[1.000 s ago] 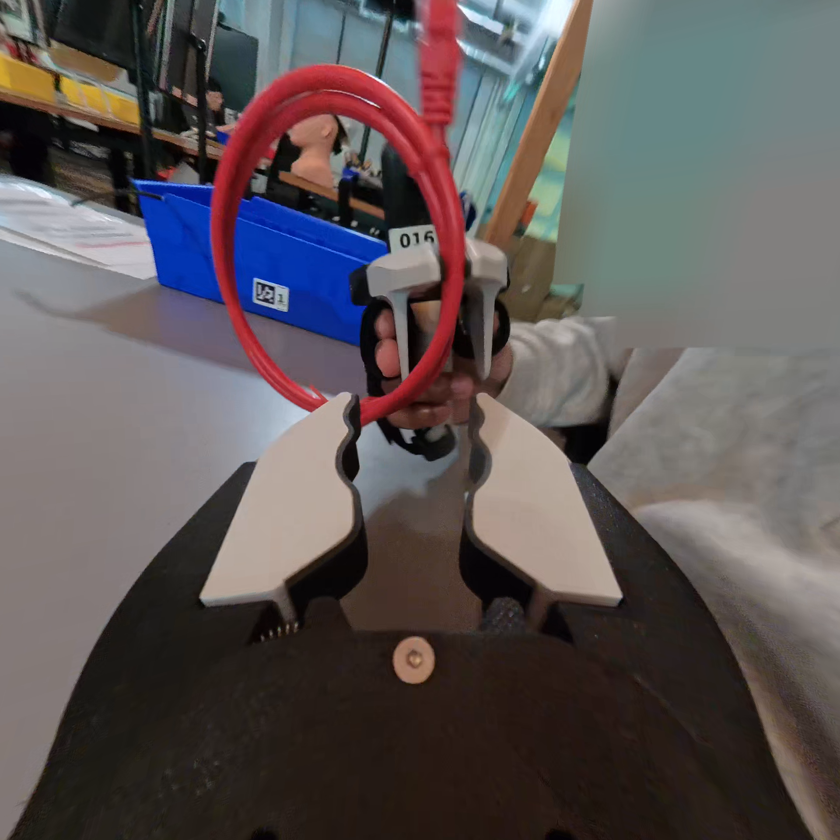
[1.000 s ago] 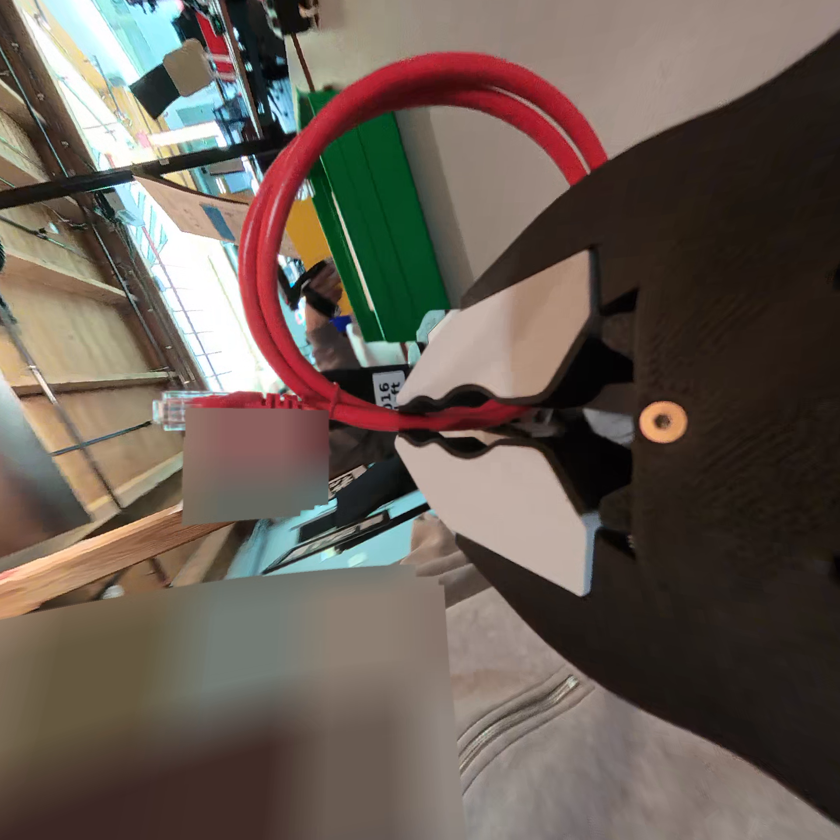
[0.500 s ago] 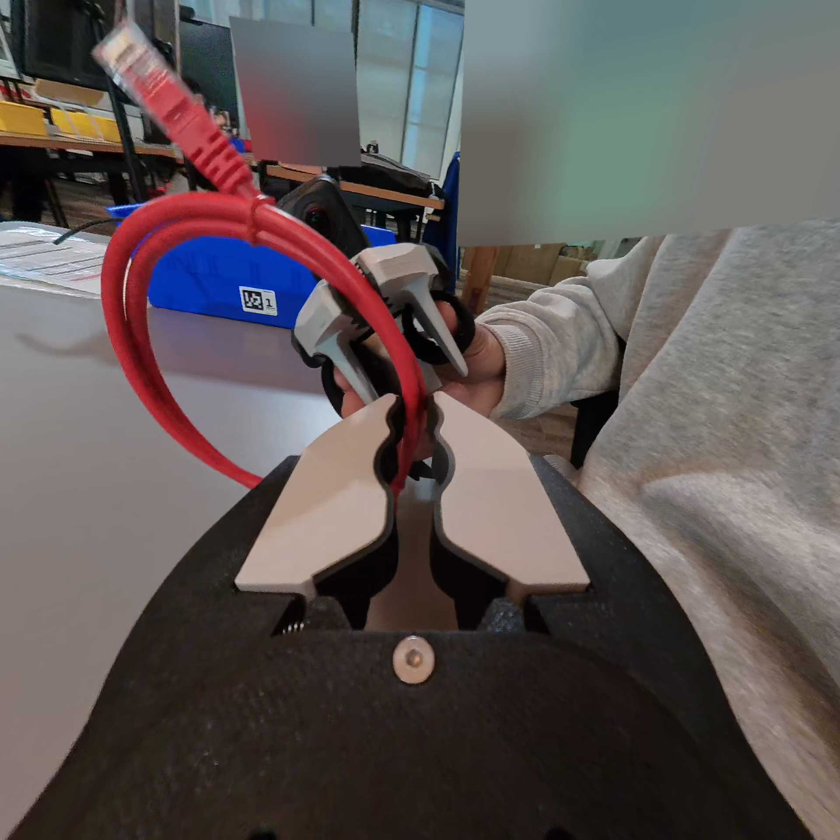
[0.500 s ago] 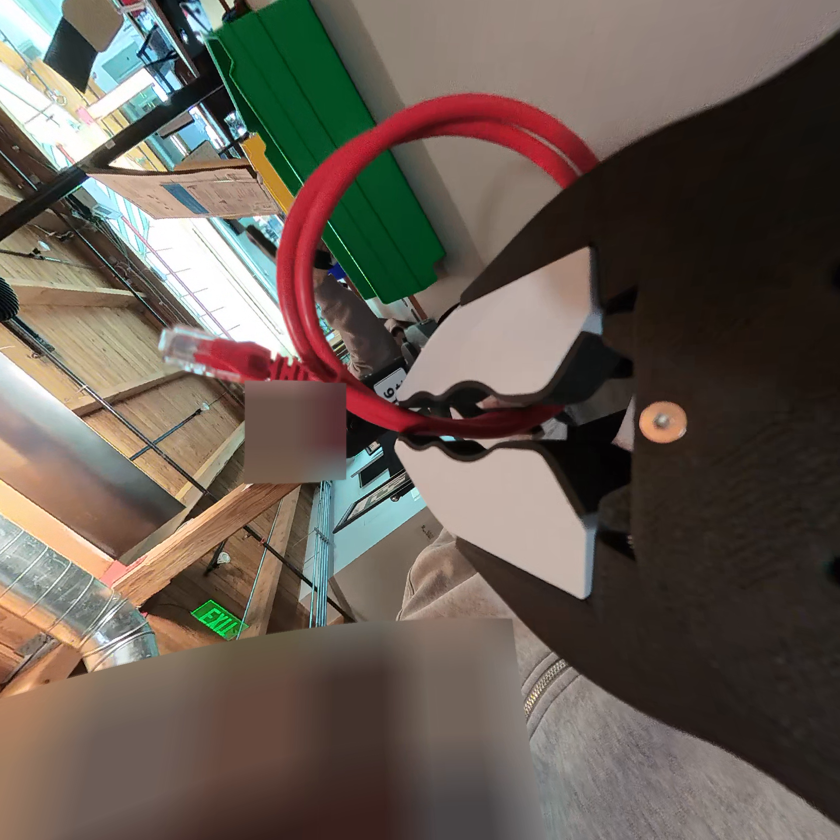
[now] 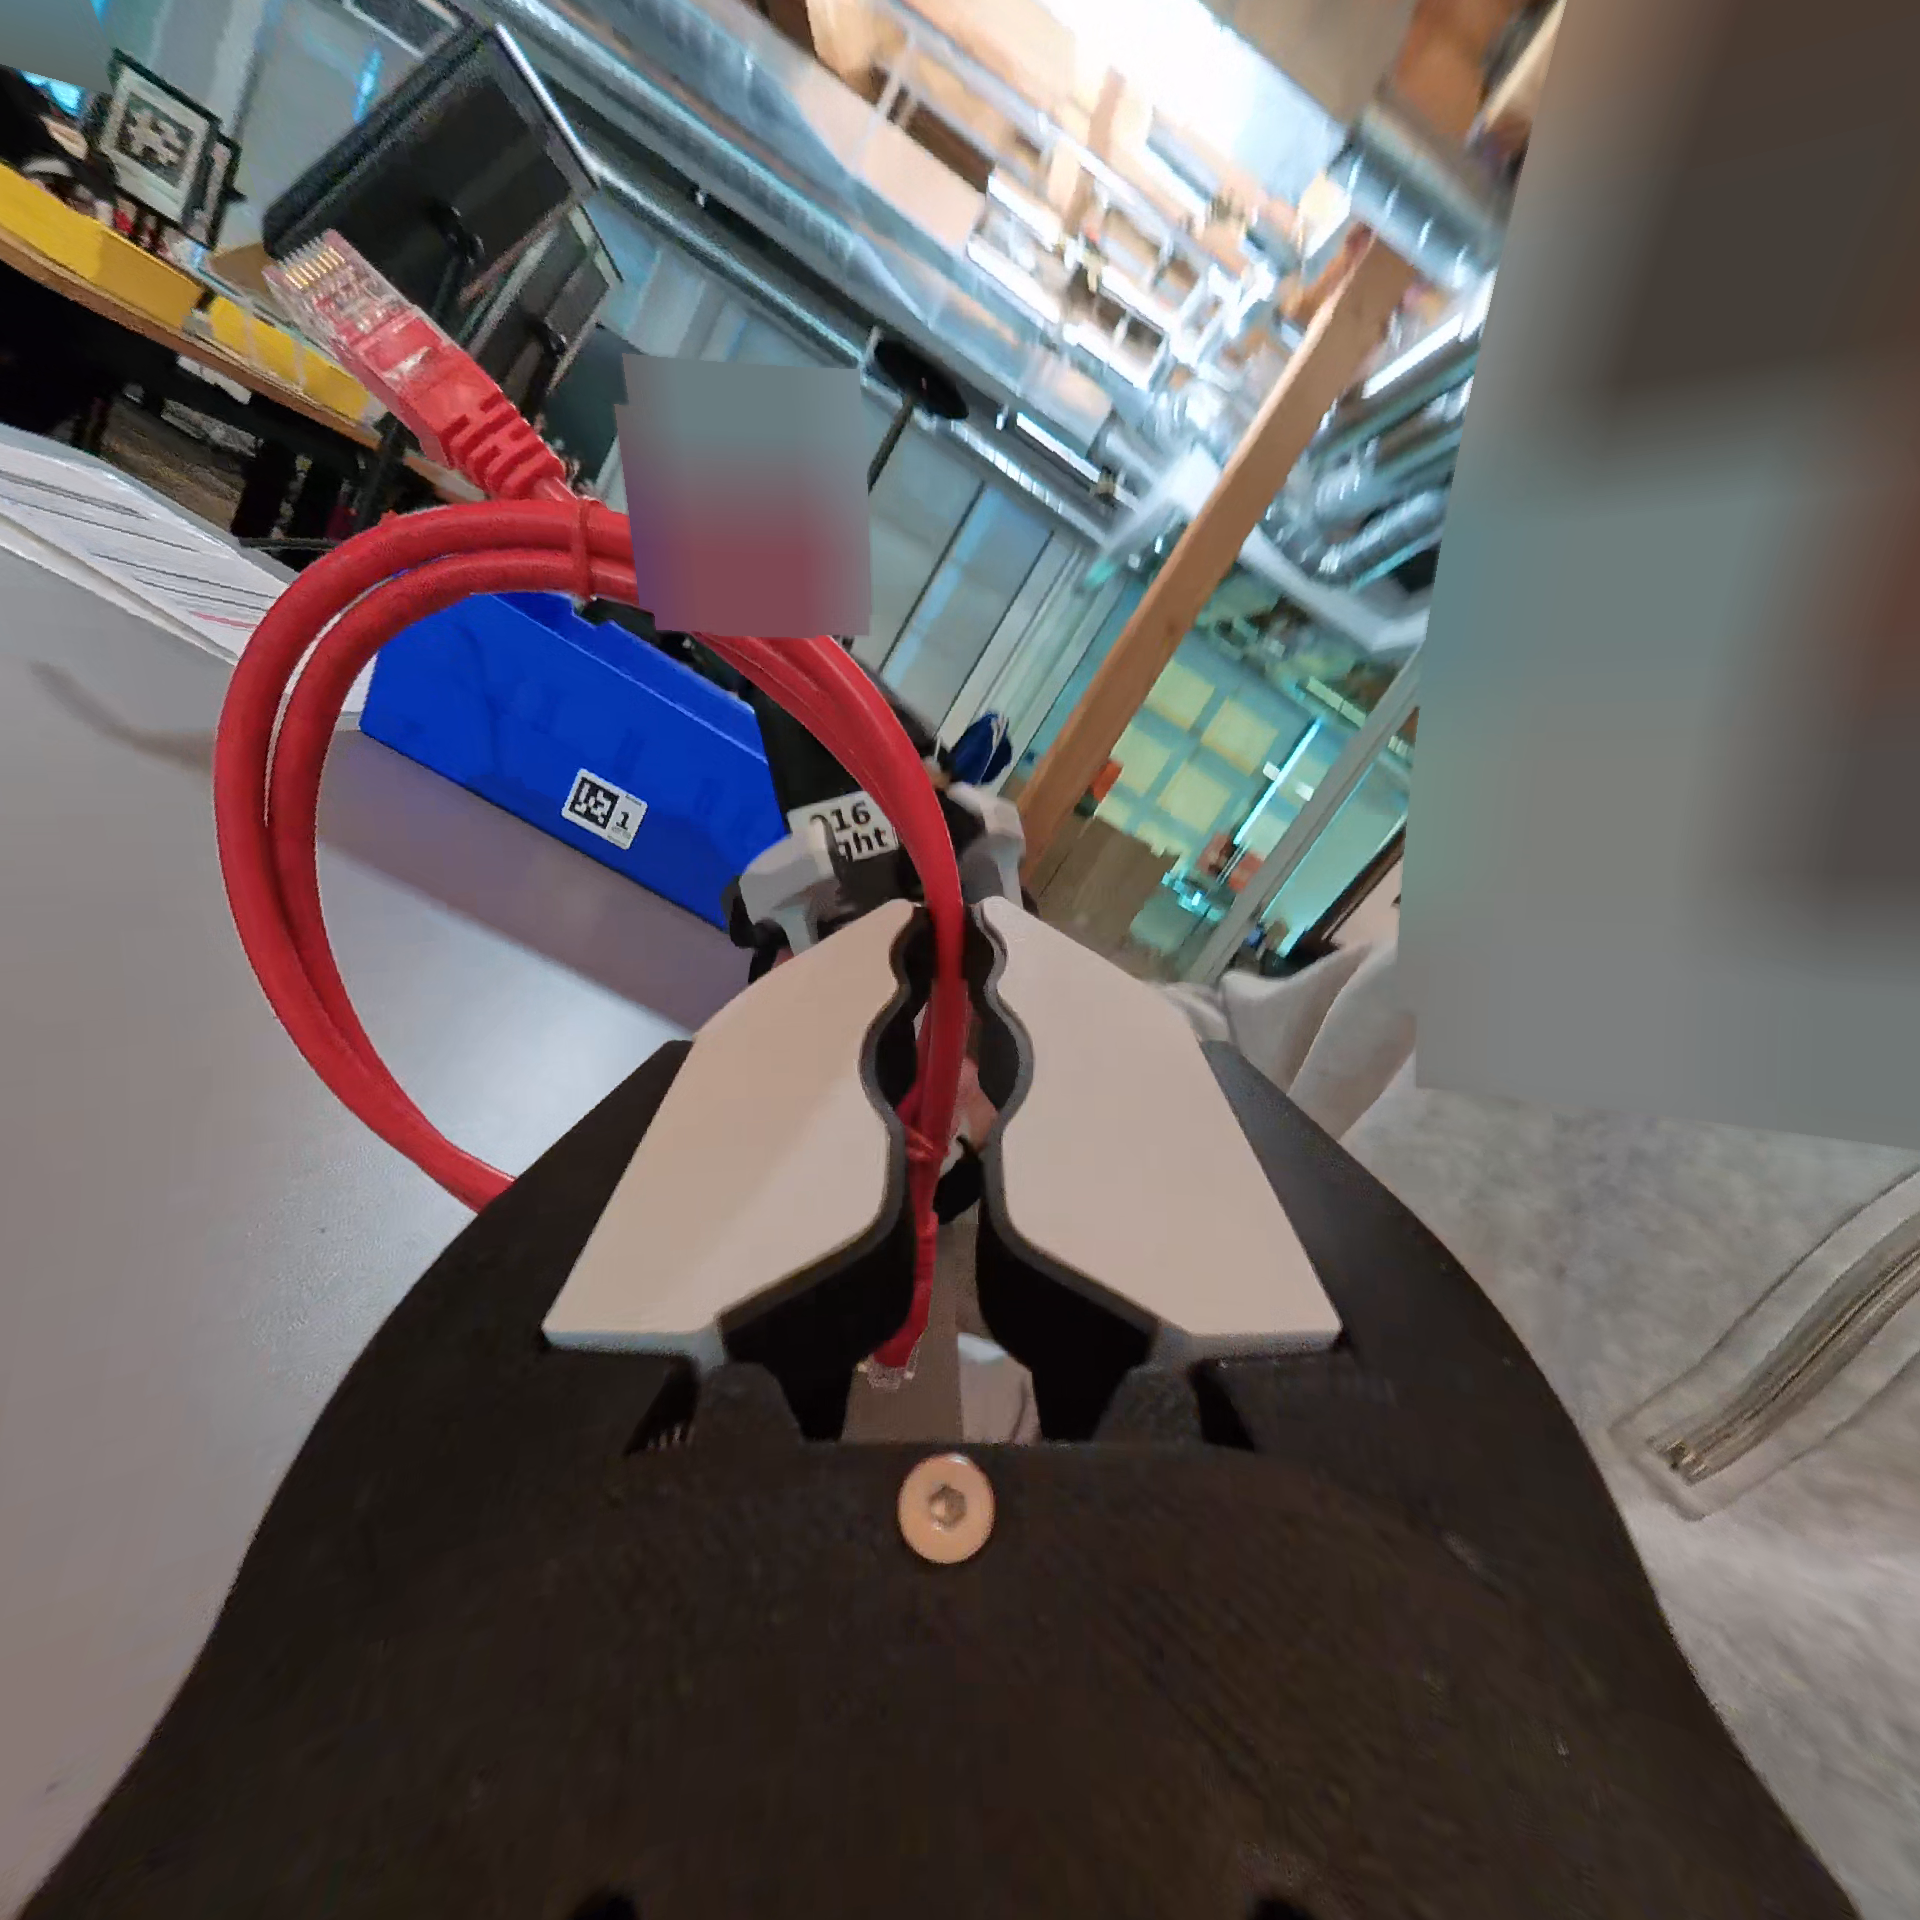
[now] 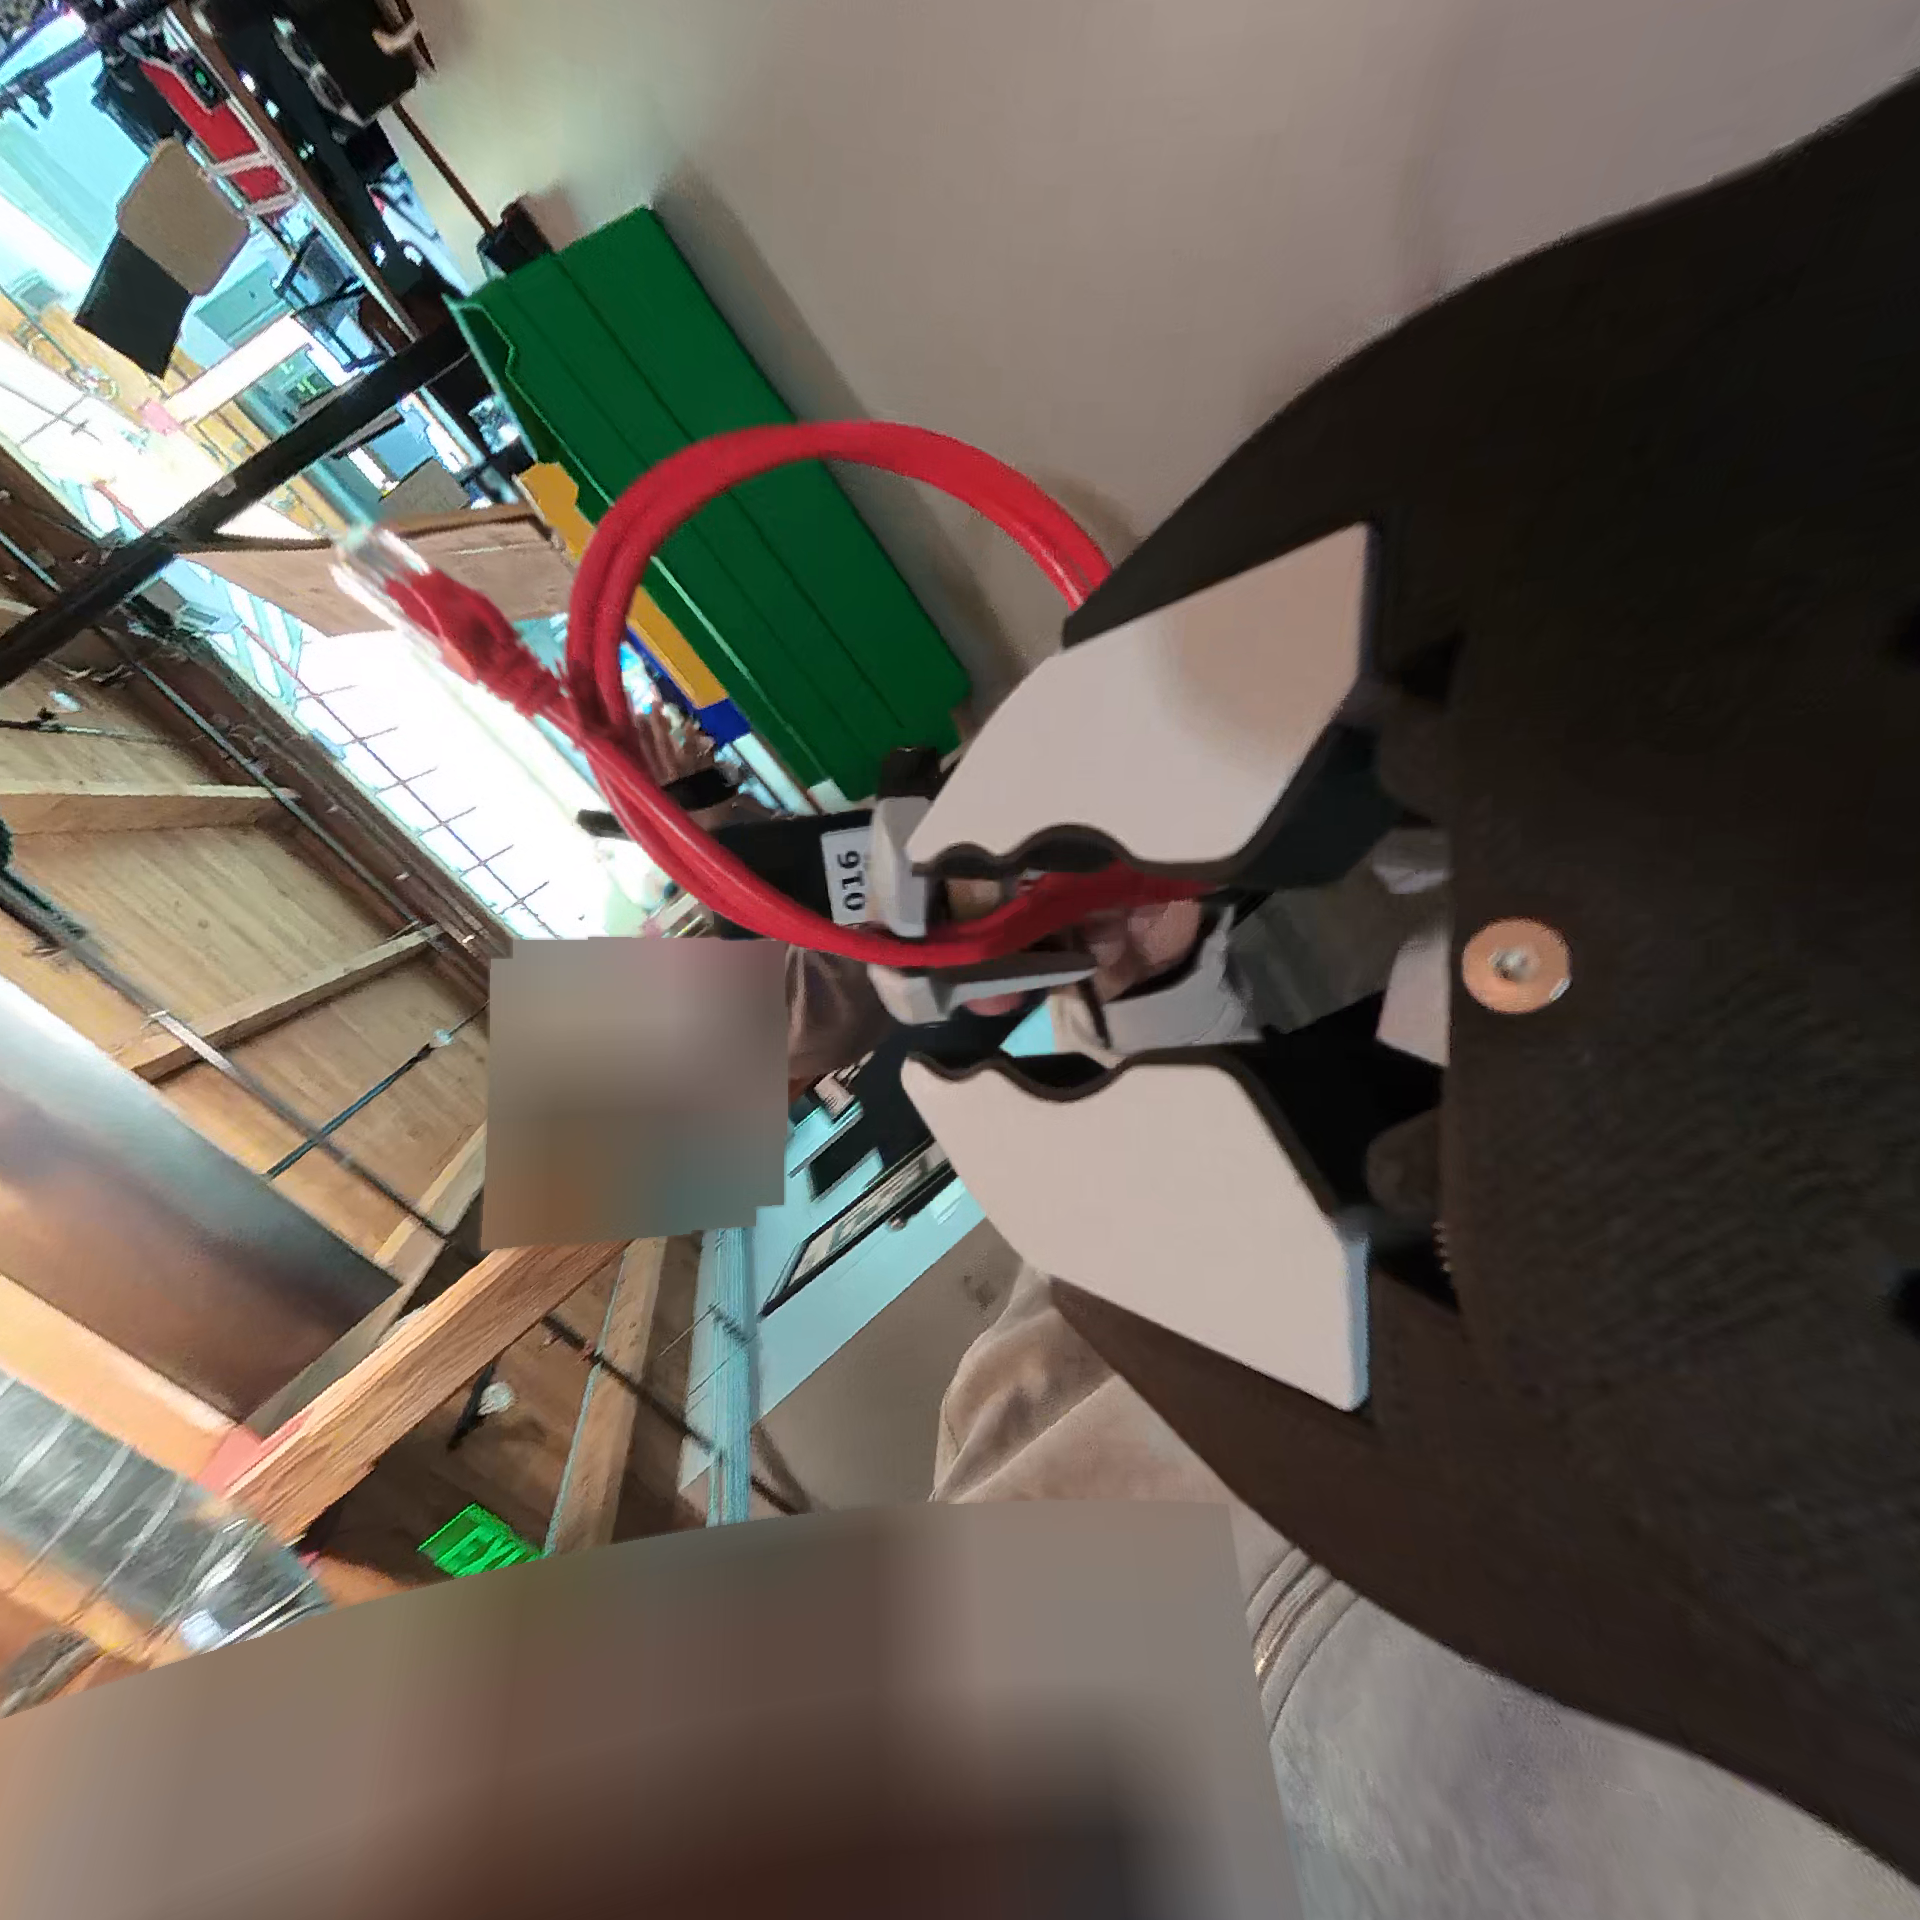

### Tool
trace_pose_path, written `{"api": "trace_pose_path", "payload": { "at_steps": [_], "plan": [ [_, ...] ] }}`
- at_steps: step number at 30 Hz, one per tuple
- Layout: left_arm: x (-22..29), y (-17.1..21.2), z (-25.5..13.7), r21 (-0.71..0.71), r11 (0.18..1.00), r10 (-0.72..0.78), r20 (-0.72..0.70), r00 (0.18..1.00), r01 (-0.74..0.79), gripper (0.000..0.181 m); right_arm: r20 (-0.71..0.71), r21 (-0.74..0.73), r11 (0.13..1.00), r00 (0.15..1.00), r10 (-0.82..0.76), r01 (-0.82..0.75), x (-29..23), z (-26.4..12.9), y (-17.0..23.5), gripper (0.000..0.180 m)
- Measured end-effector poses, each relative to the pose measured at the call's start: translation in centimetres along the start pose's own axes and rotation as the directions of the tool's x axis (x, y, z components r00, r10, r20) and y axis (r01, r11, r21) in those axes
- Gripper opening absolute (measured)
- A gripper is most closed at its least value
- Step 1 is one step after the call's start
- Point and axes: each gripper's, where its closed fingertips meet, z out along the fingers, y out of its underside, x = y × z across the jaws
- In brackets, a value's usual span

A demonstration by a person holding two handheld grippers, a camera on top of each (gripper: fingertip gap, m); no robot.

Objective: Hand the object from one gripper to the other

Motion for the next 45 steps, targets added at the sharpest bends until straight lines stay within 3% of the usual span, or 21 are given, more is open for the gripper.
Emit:
{"api": "trace_pose_path", "payload": {
  "at_steps": [4, 8, 11, 20, 30, 37, 41, 45],
  "plan": [
    [-0.6, -1.0, -0.7, 0.071, 0.994, -0.078, -0.008, 0.997, 0.079, 0.005, -0.053, -0.155, 0.972, 0.981, -0.188, 0.178, 0.4, 0.5, 2.0, 0.029],
    [-0.5, -0.9, -0.6, 0.066, 0.995, -0.076, -0.011, 0.997, 0.076, 0.005, -0.056, -0.321, 0.864, 0.903, -0.427, 0.388, 0.8, 0.8, 4.3, 0.028],
    [-0.2, -0.6, -0.3, 0.05, 0.997, -0.064, -0.017, 0.998, 0.065, 0.005, -0.037, -0.379, 0.814, 0.871, -0.489, 0.441, 0.9, 1.2, 5.5, 0.028],
    [0.4, 0.1, 0.4, 0.032, 0.998, -0.054, -0.027, 0.998, 0.055, 0.005, -0.05, -0.375, 0.821, 0.874, -0.483, 0.431, 0.9, 1.7, 6.0, 0.028],
    [0.5, 0.3, 0.8, 0.043, 0.998, -0.05, -0.018, 0.999, 0.05, 0.005, -0.043, -0.411, 0.786, 0.851, -0.523, 0.462, 0.7, 1.9, 6.5, 0.016],
    [-0.3, -0.7, 0.2, 0.093, 0.994, -0.058, 0.018, 0.998, 0.056, 0.034, -0.045, -0.337, 0.841, 0.885, -0.463, 0.423, 0.0, 1.7, 4.9, 0.015],
    [-1.1, -0.8, -0.2, 0.073, 0.997, -0.012, 0.062, 0.998, 0.007, 0.038, -0.002, -0.242, 0.9, 0.928, -0.373, 0.361, -1.3, 1.4, 3.5, 0.015],
    [-1.7, -0.5, -0.3, 0.011, 0.998, 0.068, 0.125, 0.99, -0.07, 0.039, 0.1, -0.133, 0.971, 0.978, -0.184, 0.197, -2.9, 1.0, 1.9, 0.015]
  ]
}}
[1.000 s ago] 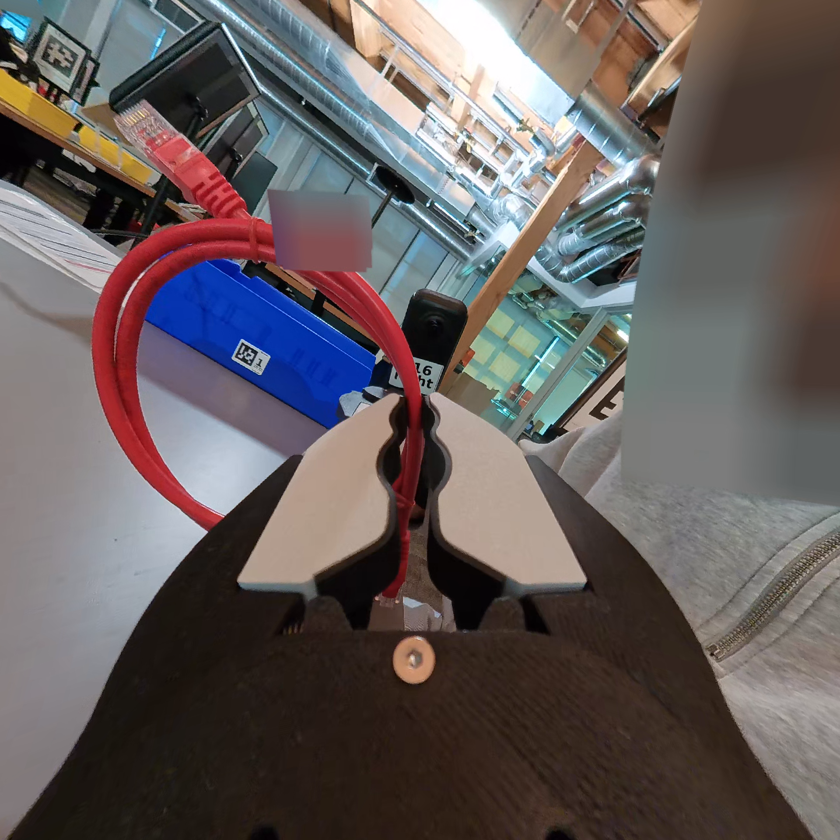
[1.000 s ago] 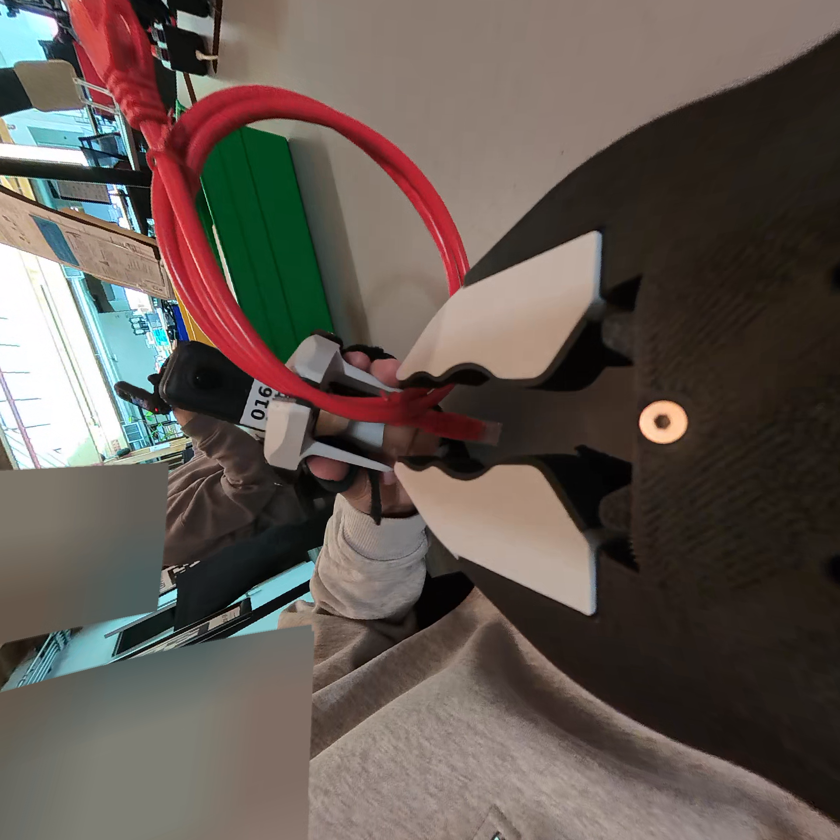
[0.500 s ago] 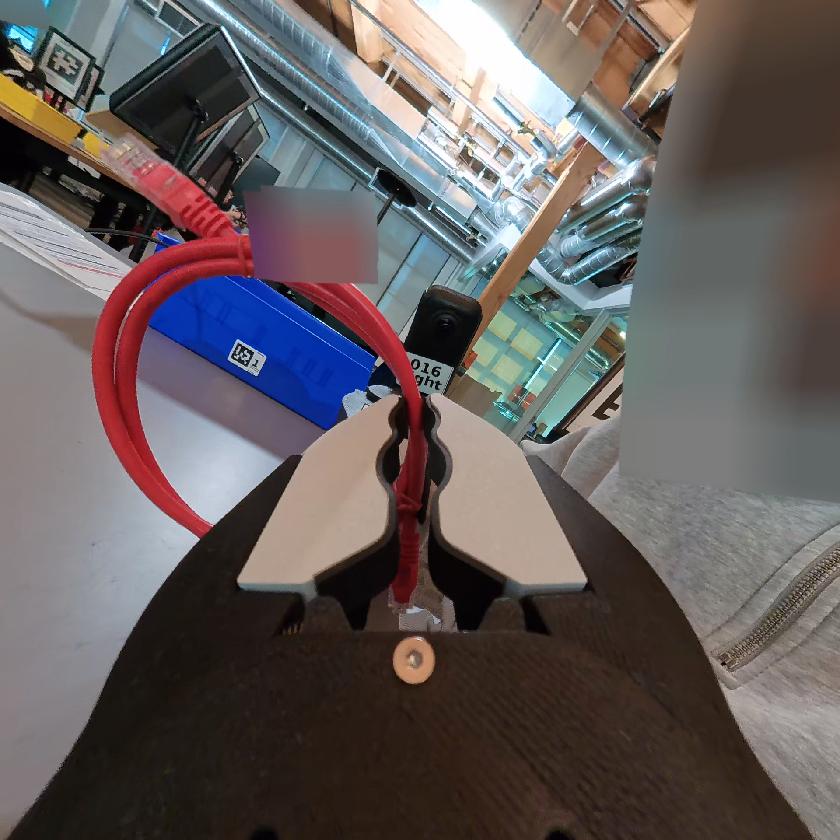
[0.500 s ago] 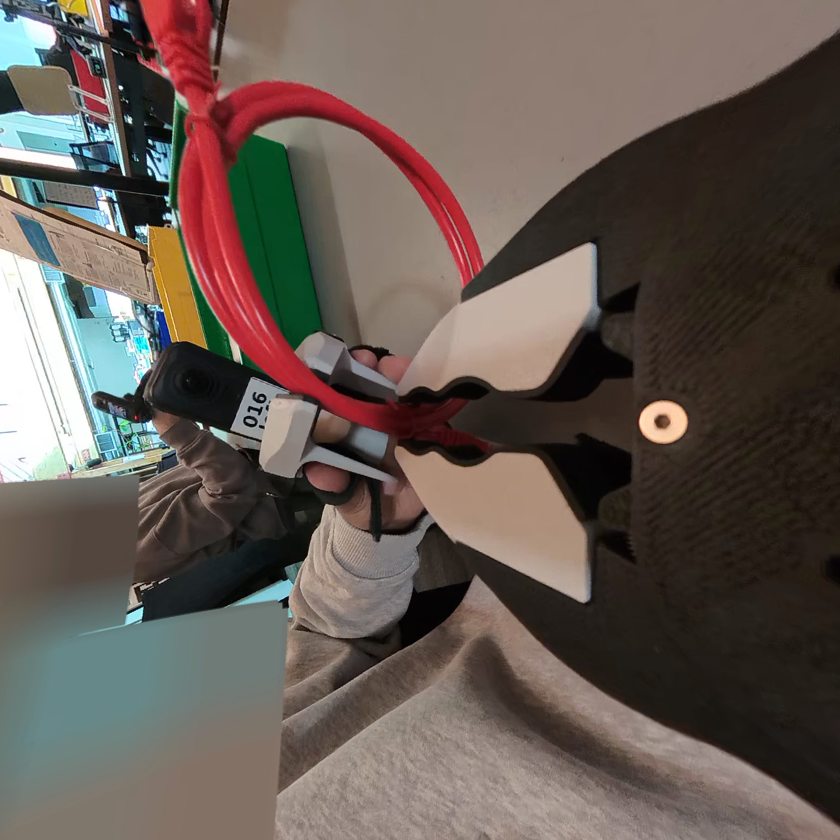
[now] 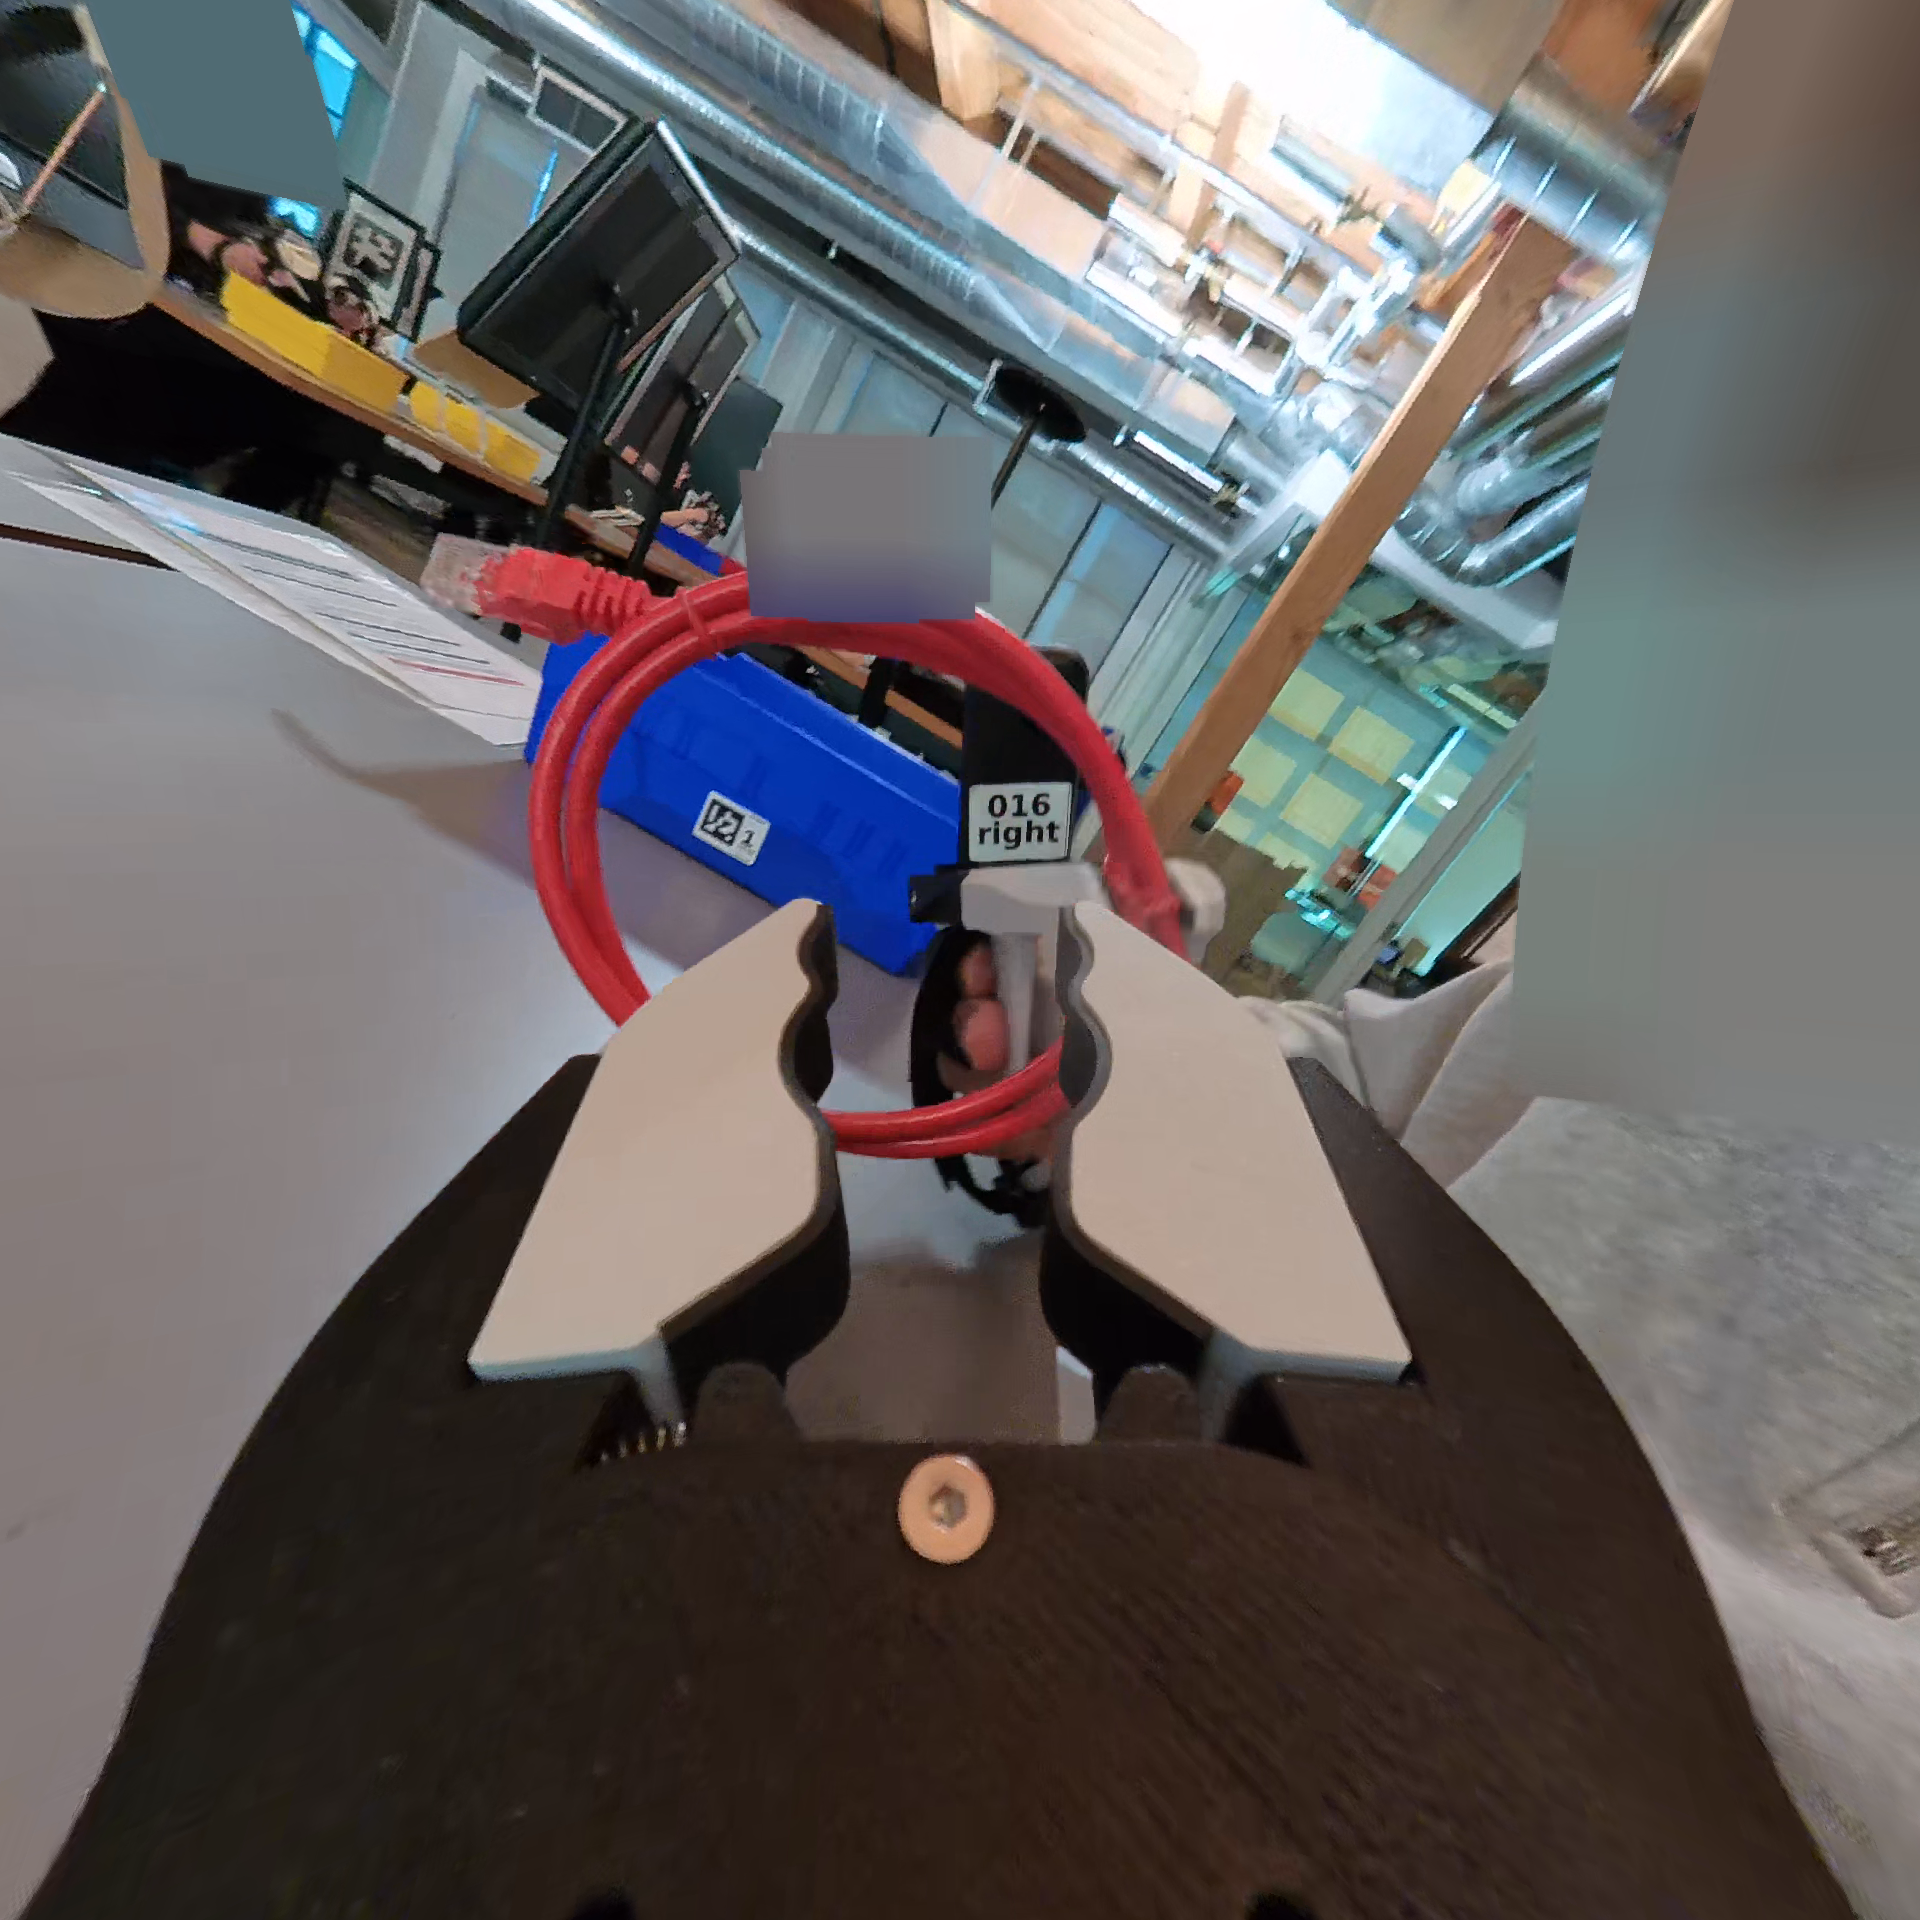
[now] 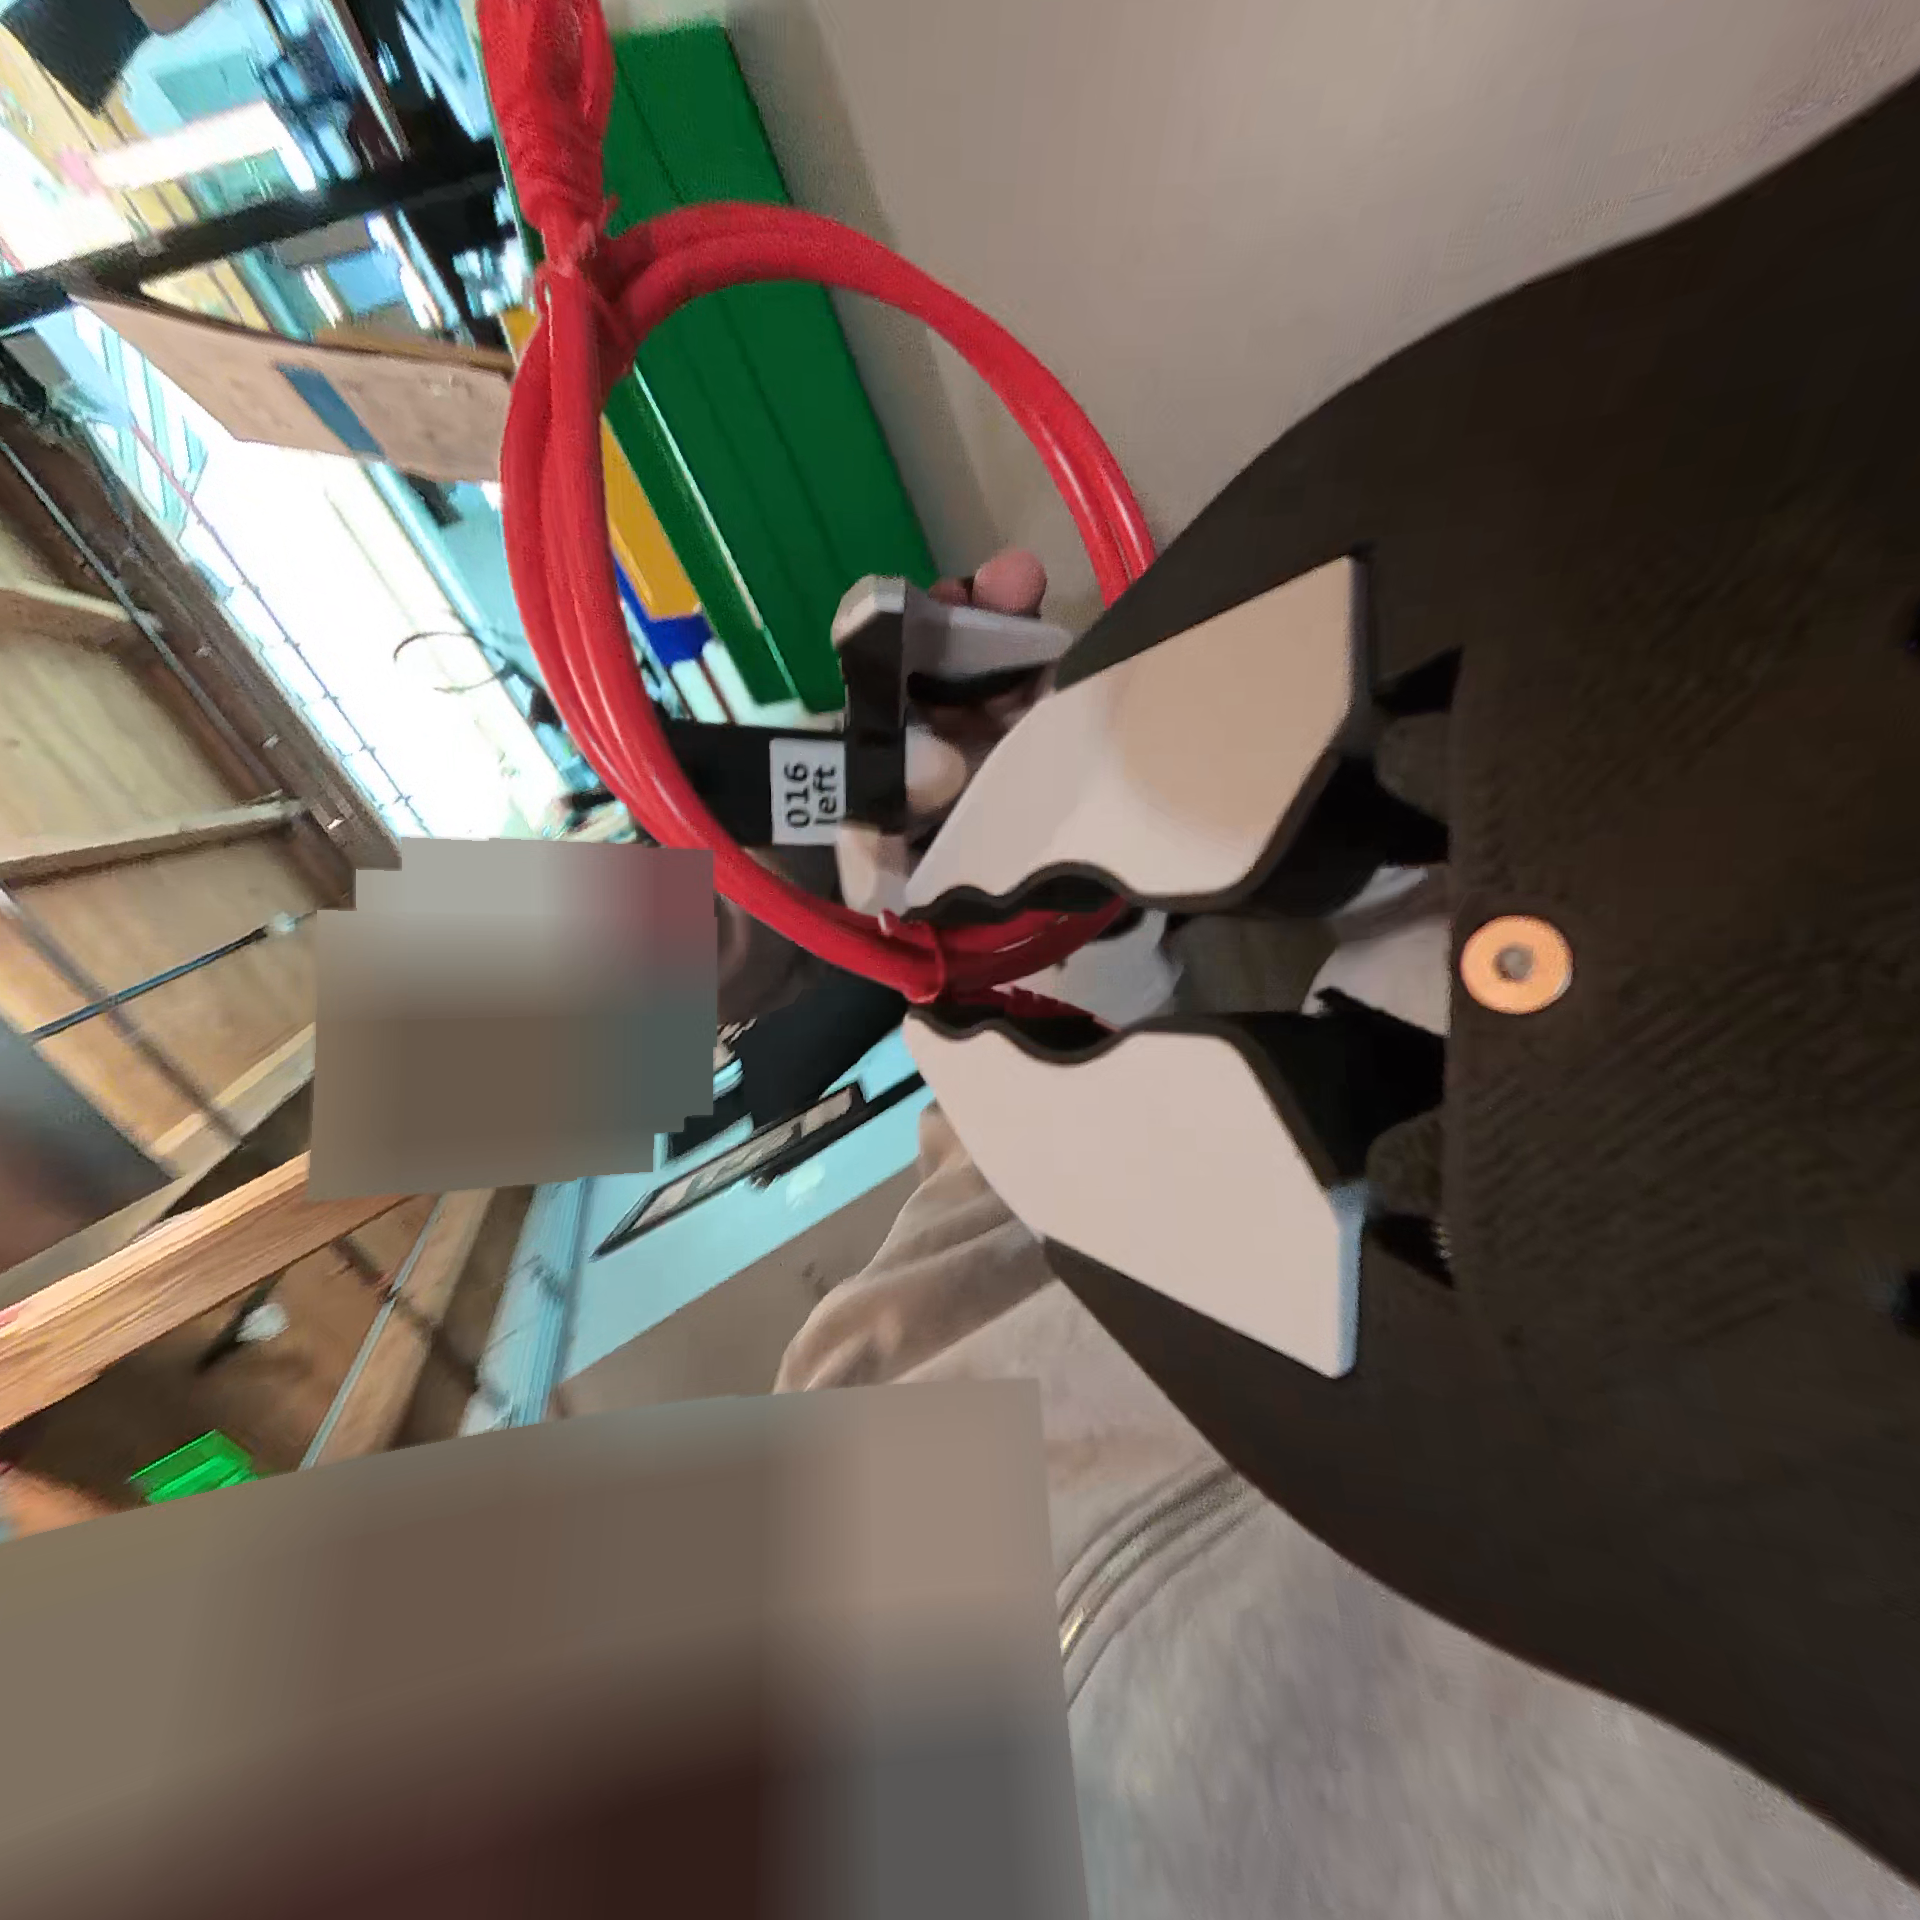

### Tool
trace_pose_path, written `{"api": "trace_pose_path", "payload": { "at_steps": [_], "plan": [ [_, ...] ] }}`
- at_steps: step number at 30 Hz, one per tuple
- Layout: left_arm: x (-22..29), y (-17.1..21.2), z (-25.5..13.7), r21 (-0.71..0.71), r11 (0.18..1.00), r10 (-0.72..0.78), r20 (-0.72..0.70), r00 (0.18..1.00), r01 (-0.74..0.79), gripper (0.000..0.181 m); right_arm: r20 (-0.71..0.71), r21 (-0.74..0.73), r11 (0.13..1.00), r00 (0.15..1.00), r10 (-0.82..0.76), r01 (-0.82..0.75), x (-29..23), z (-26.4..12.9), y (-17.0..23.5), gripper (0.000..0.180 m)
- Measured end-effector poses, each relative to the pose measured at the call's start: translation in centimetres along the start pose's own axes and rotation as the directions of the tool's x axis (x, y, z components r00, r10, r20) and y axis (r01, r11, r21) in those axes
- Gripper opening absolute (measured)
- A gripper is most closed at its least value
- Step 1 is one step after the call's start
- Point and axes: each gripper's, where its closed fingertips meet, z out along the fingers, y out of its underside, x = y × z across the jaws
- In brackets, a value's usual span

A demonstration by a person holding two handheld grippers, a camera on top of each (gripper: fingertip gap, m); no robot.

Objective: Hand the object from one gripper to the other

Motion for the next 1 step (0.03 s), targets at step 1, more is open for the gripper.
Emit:
{"api": "trace_pose_path", "payload": {
  "at_steps": [1],
  "plan": [
    [-0.06, 0.17, 0.03, -0.018, 0.999, 0.028, 0.013, 1.0, -0.028, 0.039, 0.031, 0.027, 0.998, 0.998, 0.049, -0.05, -0.21, -0.17, -0.43, 0.014]
  ]
}}
